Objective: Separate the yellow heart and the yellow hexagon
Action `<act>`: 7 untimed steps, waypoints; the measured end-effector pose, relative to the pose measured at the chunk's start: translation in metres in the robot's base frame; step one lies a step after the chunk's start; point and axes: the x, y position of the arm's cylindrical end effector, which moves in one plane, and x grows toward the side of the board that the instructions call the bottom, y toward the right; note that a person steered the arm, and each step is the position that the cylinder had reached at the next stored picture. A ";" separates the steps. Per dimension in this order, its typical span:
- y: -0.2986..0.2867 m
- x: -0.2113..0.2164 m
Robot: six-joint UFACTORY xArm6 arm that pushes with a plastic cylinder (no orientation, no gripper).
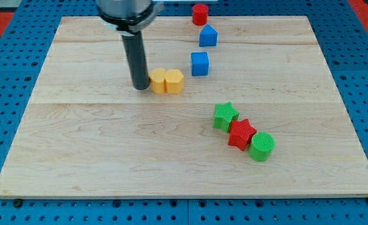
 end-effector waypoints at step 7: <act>0.131 0.007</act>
